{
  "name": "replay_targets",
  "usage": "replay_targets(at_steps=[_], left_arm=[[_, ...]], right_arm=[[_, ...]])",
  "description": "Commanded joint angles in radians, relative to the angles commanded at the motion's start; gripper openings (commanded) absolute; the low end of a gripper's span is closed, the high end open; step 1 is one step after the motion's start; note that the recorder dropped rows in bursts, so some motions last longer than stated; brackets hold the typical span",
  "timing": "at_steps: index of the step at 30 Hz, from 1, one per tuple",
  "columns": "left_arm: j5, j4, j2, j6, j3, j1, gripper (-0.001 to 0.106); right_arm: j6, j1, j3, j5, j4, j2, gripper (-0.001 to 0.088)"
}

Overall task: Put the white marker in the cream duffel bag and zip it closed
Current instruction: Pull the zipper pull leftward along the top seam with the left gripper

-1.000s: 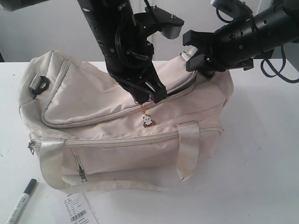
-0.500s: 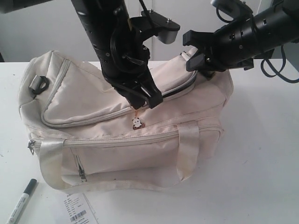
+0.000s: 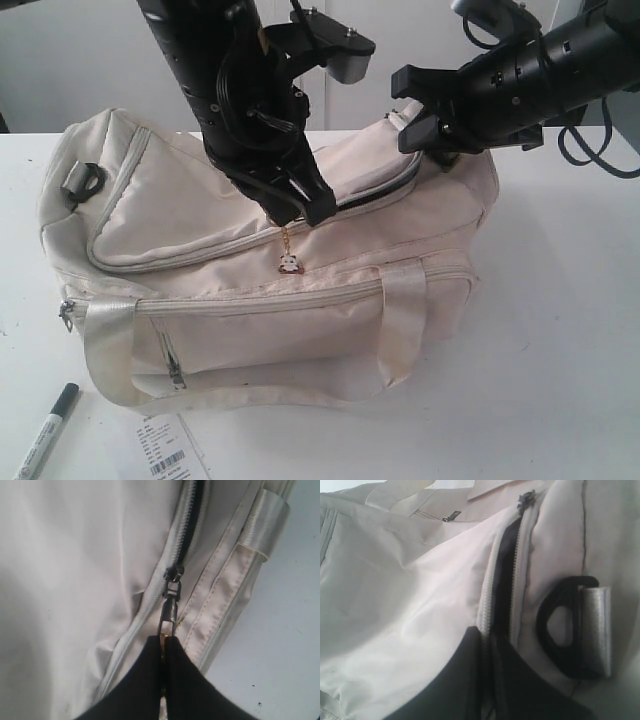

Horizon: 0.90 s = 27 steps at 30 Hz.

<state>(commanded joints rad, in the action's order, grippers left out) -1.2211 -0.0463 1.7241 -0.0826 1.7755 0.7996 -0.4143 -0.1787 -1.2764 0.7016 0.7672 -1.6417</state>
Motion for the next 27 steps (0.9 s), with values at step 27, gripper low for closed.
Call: replay_targets(at_steps=[27], left_arm=[[0.0, 0.038, -0.064, 0.0, -0.097, -0.041, 0.0]], right_arm=[[0.0, 0.0, 0.0, 0.0, -0.002, 0.004, 0.0]])
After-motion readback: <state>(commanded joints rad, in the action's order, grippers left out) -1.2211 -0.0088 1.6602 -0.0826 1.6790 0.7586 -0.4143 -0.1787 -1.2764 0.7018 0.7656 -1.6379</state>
